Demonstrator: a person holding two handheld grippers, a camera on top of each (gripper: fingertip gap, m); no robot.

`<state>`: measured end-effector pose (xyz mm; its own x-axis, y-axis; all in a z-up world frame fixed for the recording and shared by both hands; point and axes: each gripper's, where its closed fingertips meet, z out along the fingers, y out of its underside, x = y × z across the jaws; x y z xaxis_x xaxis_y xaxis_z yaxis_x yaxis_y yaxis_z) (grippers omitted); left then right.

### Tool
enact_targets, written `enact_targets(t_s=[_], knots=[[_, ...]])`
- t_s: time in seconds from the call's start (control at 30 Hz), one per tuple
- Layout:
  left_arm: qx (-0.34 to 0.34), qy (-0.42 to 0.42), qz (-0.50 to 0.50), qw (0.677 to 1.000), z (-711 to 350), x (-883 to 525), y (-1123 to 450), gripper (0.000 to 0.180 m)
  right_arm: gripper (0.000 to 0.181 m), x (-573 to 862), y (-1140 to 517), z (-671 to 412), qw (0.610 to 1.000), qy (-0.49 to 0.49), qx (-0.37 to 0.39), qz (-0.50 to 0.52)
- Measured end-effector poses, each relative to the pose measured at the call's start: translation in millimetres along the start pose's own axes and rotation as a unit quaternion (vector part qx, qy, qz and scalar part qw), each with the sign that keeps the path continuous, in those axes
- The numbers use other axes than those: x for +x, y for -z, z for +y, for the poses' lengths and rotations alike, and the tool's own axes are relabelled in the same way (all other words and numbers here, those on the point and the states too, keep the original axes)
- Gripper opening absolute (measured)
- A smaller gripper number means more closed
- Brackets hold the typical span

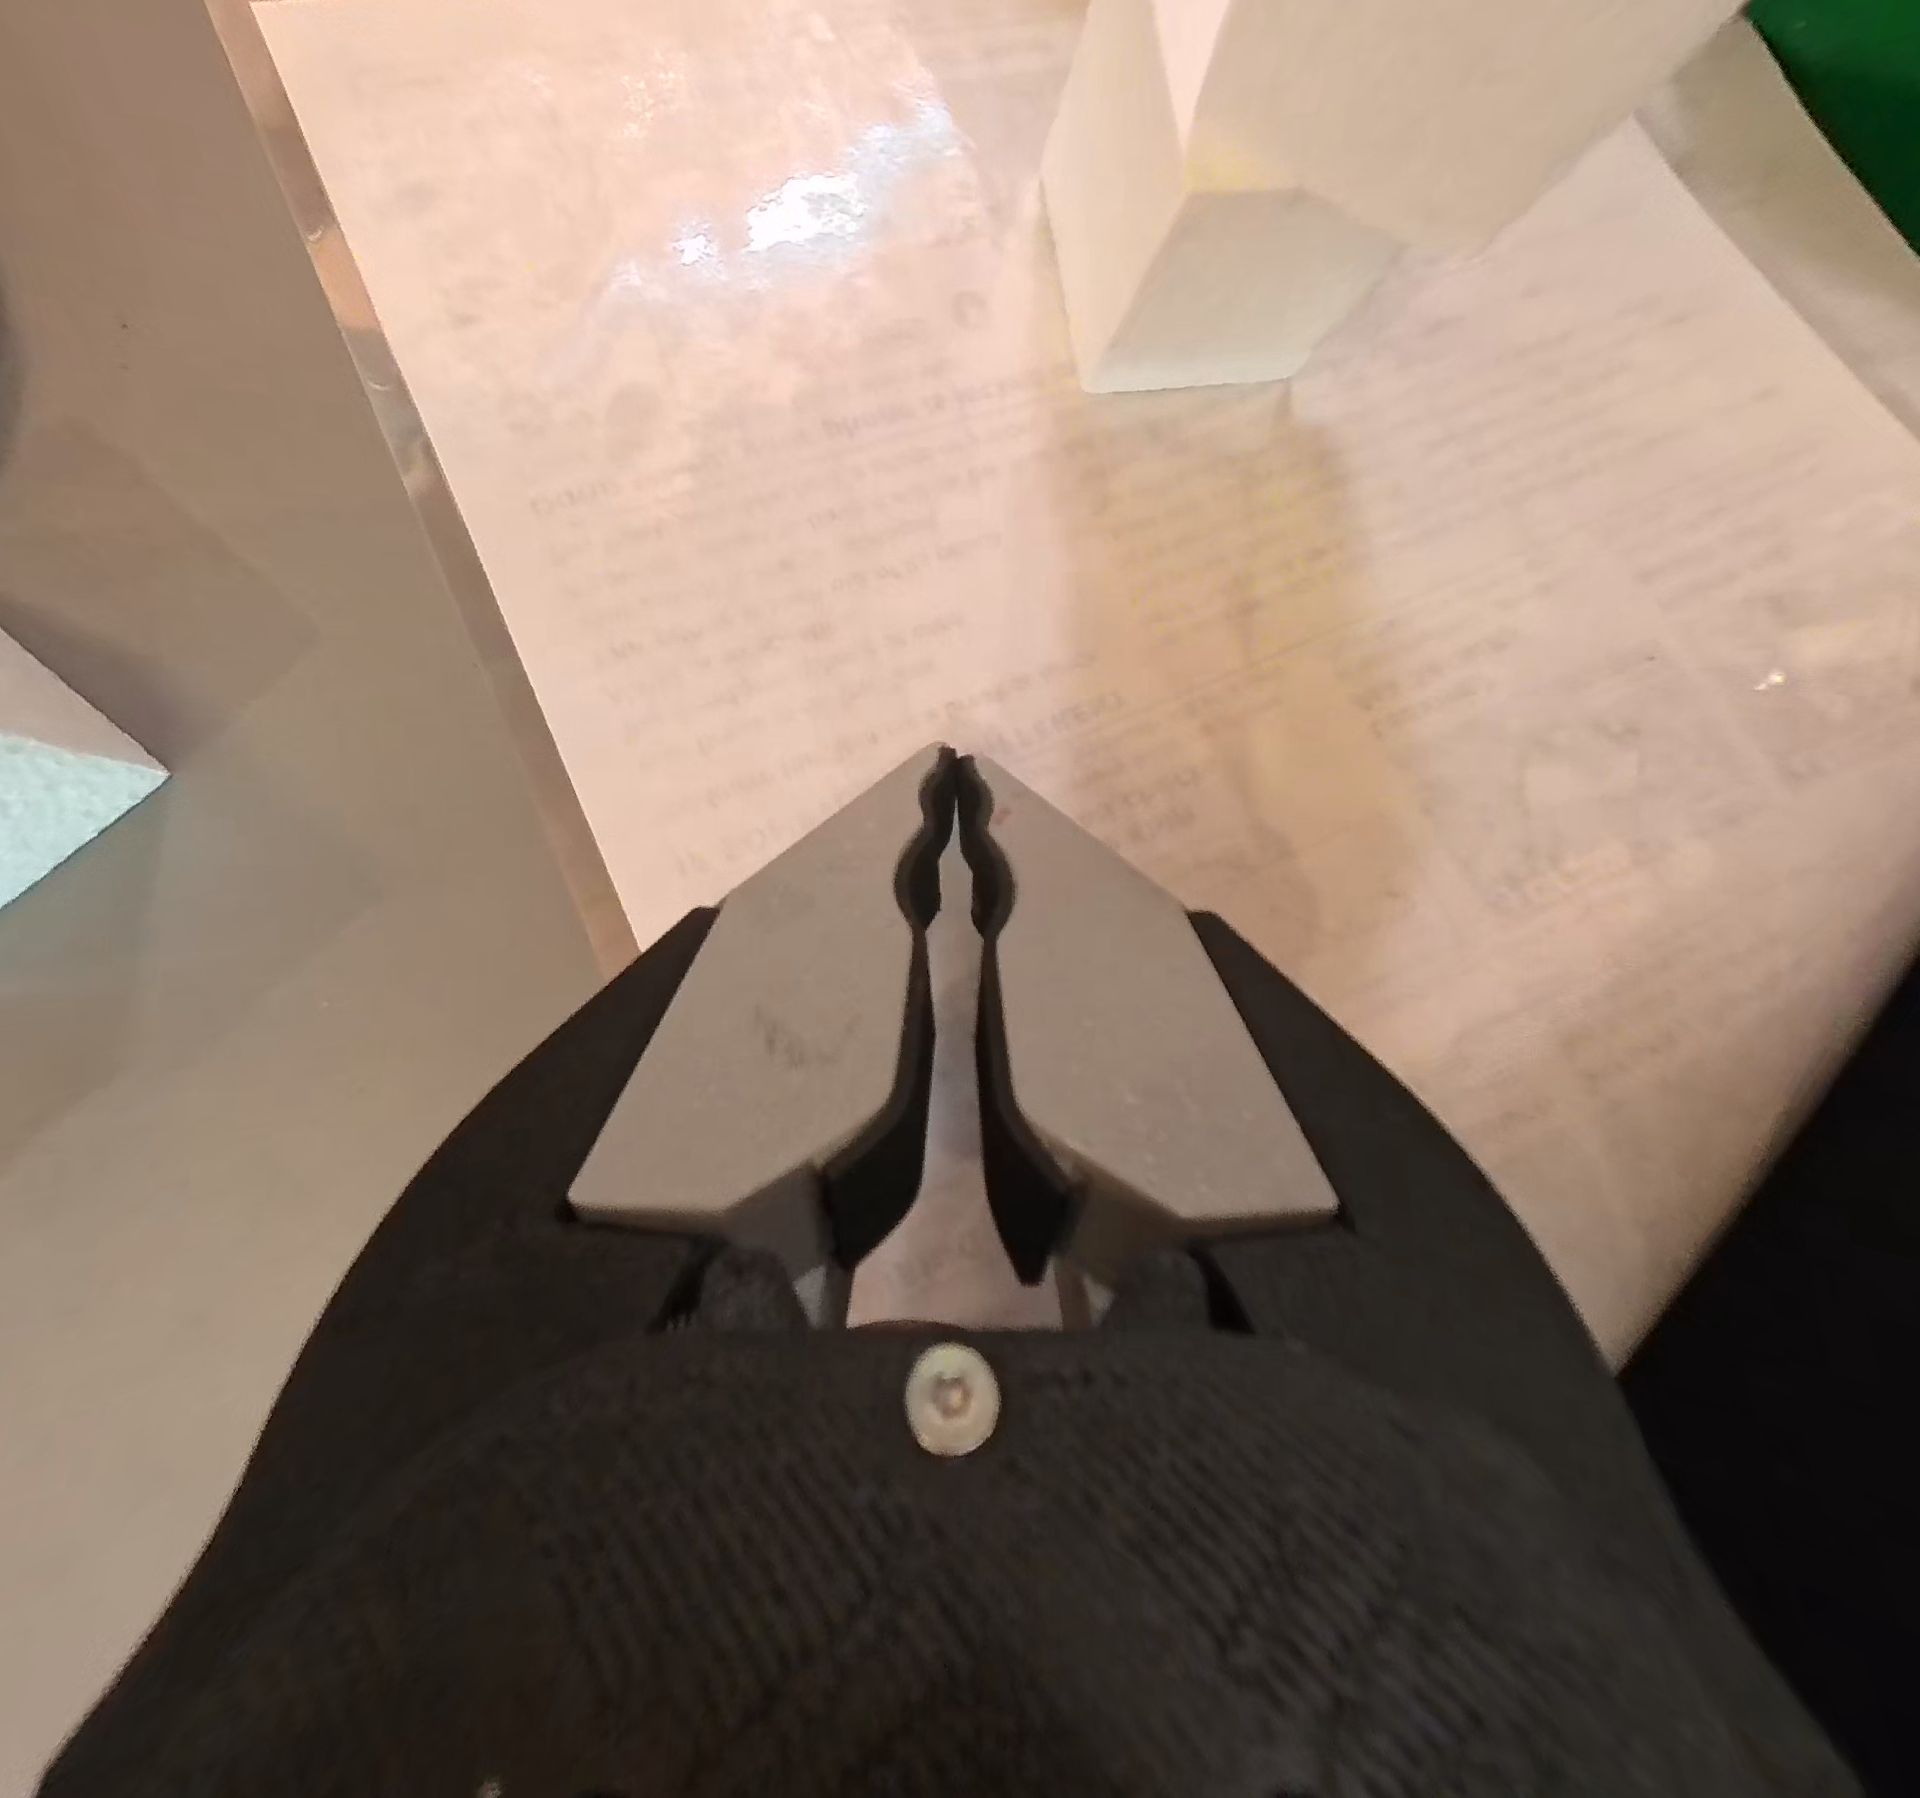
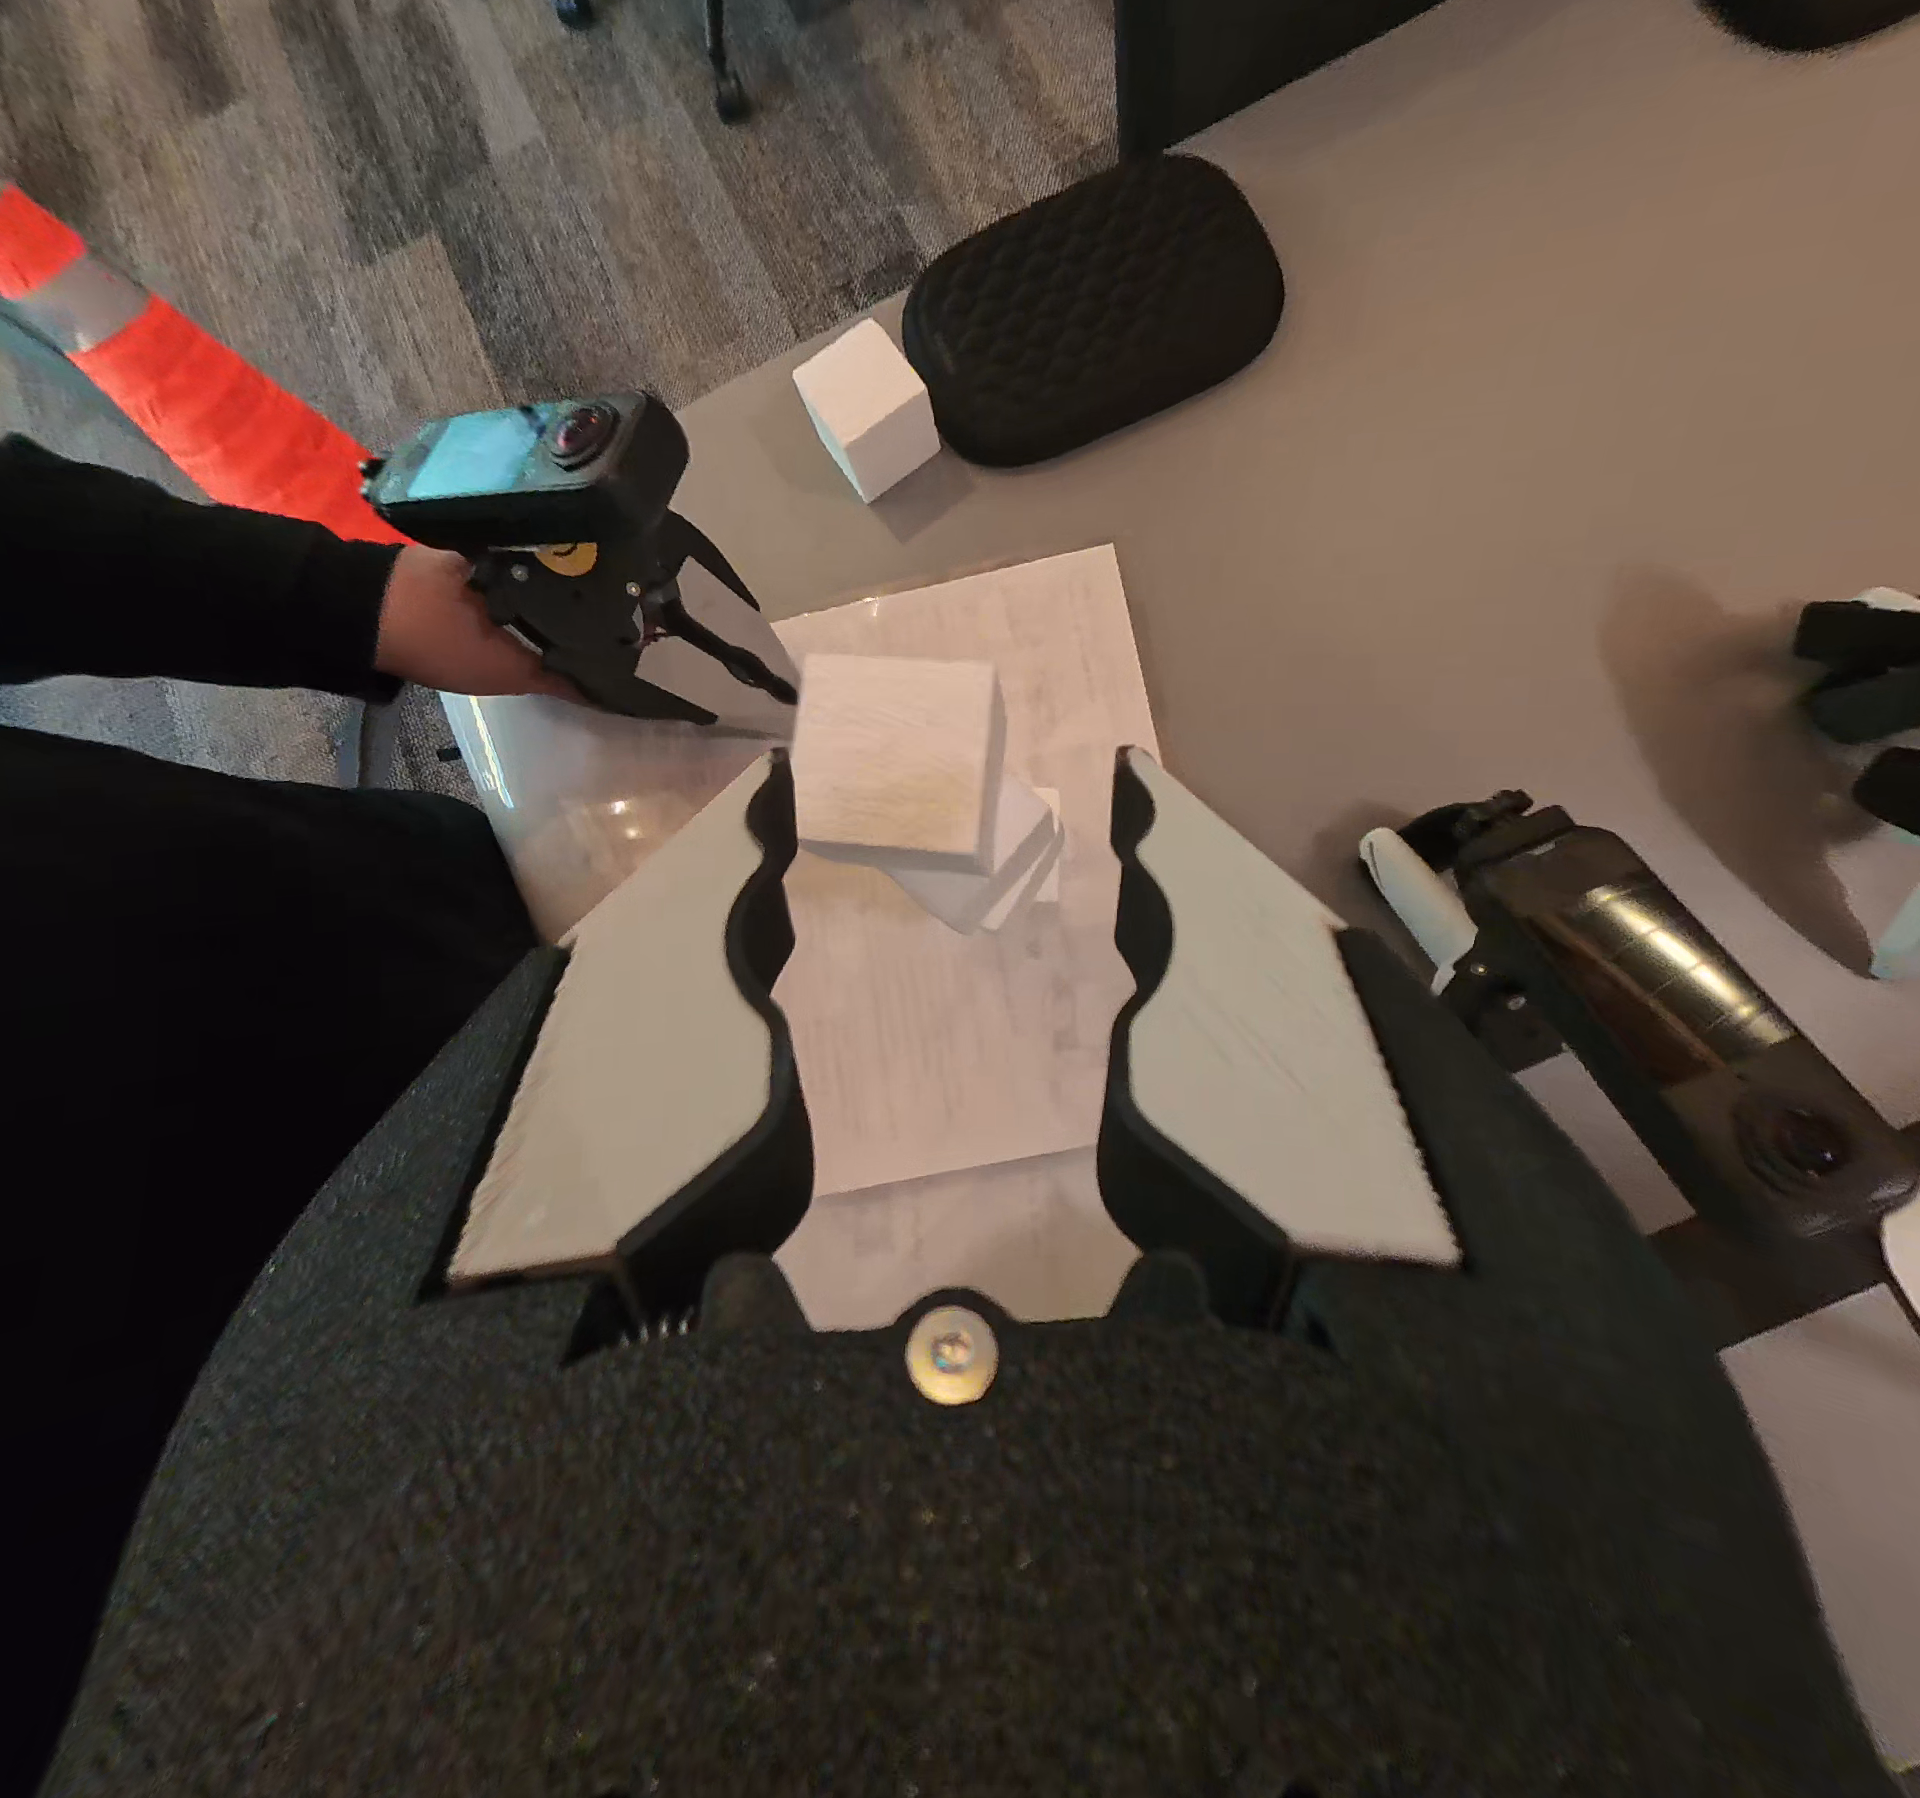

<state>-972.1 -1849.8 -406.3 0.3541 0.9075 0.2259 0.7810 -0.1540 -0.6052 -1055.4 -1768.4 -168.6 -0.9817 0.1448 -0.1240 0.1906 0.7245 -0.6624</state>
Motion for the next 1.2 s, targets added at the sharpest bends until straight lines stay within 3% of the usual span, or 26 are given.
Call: enact_targets(t_s=[0.17, 0.3, 0.37, 0.4, 0.5, 0.63, 0.73, 0.9, 1.2], knots=[[-0.002, 0.001, -0.003, 1.0, 0.1, -1.1, 0.3, 0.0, 0.054, -20.7, 2.0, -5.8, 0.999, 0.029, 0.009, -0.012], [0.001, 0.005, -0.002, 1.0, 0.1, -1.6, 0.5, 0.0, 0.03, -61.3, -2.4, -7.0, 0.996, 0.073, 0.017, -0.052], [-0.002, 0.008, -0.005, 1.0, 0.0, -1.9, 0.6, 0.0, 0.003, -91.7, -9.3, -1.5, 0.991, 0.088, 0.021, -0.102], [-0.007, 0.009, -0.009, 1.0, 0.2, -2.3, 0.7, 0.0, 0.0, -107.2, -16.5, 5.1, 0.988, 0.083, 0.013, -0.129], [-0.023, 0.006, -0.042, 0.999, 1.8, -7.4, 3.7, 0.0, 0.0, -135.1, -60.3, 53.2, 0.984, 0.045, -0.089, -0.15], [-0.032, 0.026, -0.094, 0.995, 7.3, -15.1, 10.3, 0.0, 0.0, -118.1, -125.8, 136.7, 0.969, 0.001, -0.241, -0.061], [-0.041, 0.018, -0.134, 0.99, 11.0, -18.0, 13.9, 0.0, 0.0, -119.4, -161.0, 167.4, 0.954, -0.026, -0.293, -0.055], [-0.049, 0.077, -0.139, 0.986, 16.9, -17.3, 16.8, 0.0, 0.0, -115.6, -194.8, 163.7, 0.959, -0.033, -0.279, -0.031], [-0.059, 0.049, -0.144, 0.987, 18.4, -6.6, 14.6, 0.0, 0.0, -109.0, -206.9, 150.7, 0.967, -0.114, -0.225, -0.025]])
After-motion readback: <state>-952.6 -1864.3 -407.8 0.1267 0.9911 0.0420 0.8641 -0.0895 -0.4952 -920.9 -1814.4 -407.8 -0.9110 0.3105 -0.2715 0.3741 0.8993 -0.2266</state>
